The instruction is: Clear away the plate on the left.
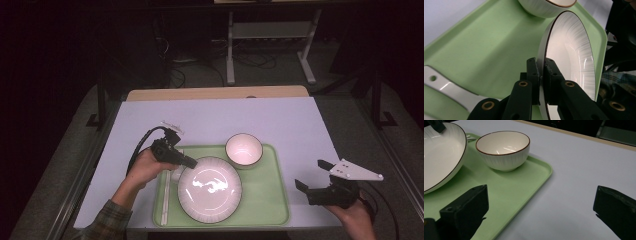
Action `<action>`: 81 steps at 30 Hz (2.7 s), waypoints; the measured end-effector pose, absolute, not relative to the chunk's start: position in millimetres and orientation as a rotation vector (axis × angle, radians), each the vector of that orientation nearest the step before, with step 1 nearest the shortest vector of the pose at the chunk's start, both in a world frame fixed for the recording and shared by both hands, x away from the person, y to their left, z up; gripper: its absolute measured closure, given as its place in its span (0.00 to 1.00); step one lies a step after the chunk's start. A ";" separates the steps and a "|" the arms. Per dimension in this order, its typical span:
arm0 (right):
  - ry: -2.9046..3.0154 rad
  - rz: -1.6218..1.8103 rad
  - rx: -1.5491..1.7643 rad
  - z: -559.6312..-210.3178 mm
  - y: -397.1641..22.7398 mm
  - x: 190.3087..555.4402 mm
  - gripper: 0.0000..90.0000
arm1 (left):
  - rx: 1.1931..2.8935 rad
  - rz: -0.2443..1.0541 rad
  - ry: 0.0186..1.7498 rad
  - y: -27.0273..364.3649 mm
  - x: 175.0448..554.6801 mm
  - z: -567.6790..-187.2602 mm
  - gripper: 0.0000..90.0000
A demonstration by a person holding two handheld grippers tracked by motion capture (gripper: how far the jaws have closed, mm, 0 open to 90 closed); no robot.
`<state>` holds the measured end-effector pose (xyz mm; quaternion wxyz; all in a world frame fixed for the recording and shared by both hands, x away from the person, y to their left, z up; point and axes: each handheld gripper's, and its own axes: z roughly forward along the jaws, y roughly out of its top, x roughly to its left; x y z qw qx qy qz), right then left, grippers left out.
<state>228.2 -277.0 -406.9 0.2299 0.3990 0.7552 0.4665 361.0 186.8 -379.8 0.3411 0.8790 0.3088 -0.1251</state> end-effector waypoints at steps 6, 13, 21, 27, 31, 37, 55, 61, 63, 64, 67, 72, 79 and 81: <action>2.081 1.284 1.093 -407.3 -276.0 228.3 0.00 | 2.325 -0.291 0.797 177.7 361.3 -392.0 0.96; 2.083 1.282 1.094 -408.0 -276.4 228.9 0.00 | 2.374 -0.209 0.794 169.8 361.1 -403.3 0.95; 2.081 1.280 1.094 -407.7 -276.9 228.2 0.00 | 2.434 -0.195 0.780 164.1 358.8 -415.9 0.91; 2.079 1.281 1.096 -407.5 -277.2 227.6 0.00 | 2.409 -0.201 0.761 167.6 359.4 -415.5 0.89; 2.078 1.284 1.096 -407.2 -277.6 227.2 0.00 | 2.356 -0.130 0.752 175.1 355.4 -407.7 0.72; 2.079 1.285 1.096 -407.2 -277.4 226.9 0.00 | 2.225 0.007 0.723 195.3 339.8 -389.8 0.56; 2.079 1.285 1.097 -407.4 -277.0 226.8 0.00 | 2.018 0.237 0.767 254.3 298.5 -382.6 0.19; 2.082 1.286 1.093 -407.6 -275.8 226.8 0.00 | 1.988 0.314 0.782 271.7 285.2 -385.3 0.17; 2.082 1.287 1.094 -407.6 -275.6 226.7 0.00 | 1.981 0.331 0.784 273.7 282.9 -385.7 0.17; 2.082 1.287 1.094 -407.6 -275.6 226.7 0.00 | 1.977 0.345 0.785 275.8 281.0 -386.2 0.17; 2.081 1.288 1.093 -407.8 -275.9 226.9 0.00 | 1.966 0.375 0.797 284.1 273.3 -389.4 0.17; 2.080 1.289 1.094 -408.0 -275.9 226.8 0.00 | 1.971 0.424 0.824 291.2 265.6 -395.9 0.17; 2.077 1.288 1.097 -408.2 -277.2 226.9 0.00 | 1.954 0.447 0.831 300.1 257.8 -401.3 0.17; 2.071 1.290 1.097 -407.9 -277.9 226.8 0.00 | 1.948 0.442 0.828 301.1 257.9 -401.6 0.17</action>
